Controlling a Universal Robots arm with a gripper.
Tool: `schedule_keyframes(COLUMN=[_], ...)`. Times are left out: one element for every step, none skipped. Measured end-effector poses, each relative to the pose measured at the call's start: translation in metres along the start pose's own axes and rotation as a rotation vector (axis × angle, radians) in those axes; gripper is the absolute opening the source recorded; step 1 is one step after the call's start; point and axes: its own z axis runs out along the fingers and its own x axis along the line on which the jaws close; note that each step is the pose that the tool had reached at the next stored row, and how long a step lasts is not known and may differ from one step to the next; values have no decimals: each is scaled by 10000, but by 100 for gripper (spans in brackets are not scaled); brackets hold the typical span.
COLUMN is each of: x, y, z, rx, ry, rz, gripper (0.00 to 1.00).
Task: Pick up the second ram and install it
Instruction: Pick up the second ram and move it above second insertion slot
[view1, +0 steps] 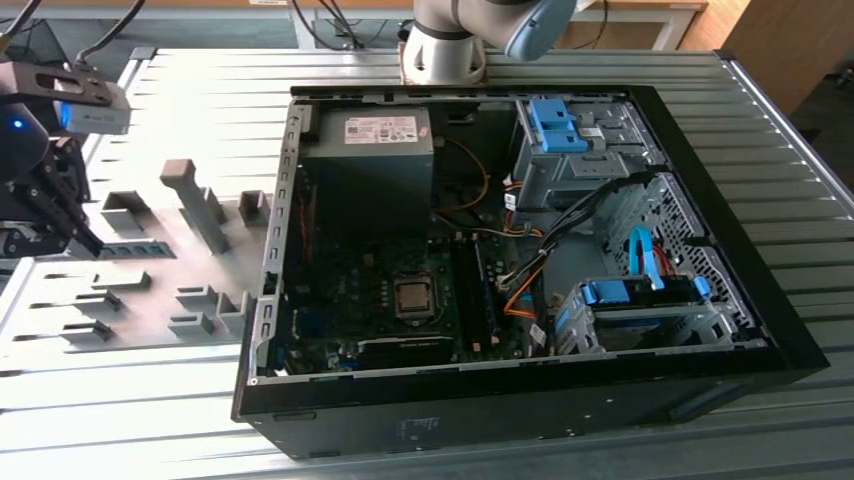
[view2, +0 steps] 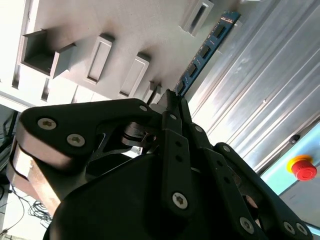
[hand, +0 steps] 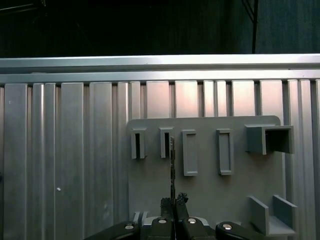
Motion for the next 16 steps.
schedule_keyframes(x=[0, 0, 0, 0, 0, -1, -1, -1, -1, -1, -1, -1, -1, -1, -1, -2], y=[0, 0, 1, 1, 1, 1, 1, 2, 1, 2, 2, 2, 2, 3, 3, 3], z=[-9, -18, -27, -37, -45, -55, -63, -72, -80, -90, -100, -110, -121, -134, -147, -159], rx=[0, 1, 1, 1, 1, 1, 0, 1, 1, 1, 0, 0, 0, 0, 1, 1], ry=[0, 0, -1, 0, 0, 0, 0, 0, -1, 0, 0, 0, 0, 0, 0, 0], rz=[0, 0, 0, 0, 0, 0, 0, 0, 0, 0, 0, 0, 0, 0, 0, 0], gripper=[14, 14, 14, 14, 14, 14, 14, 14, 14, 14, 14, 14, 14, 14, 14, 14])
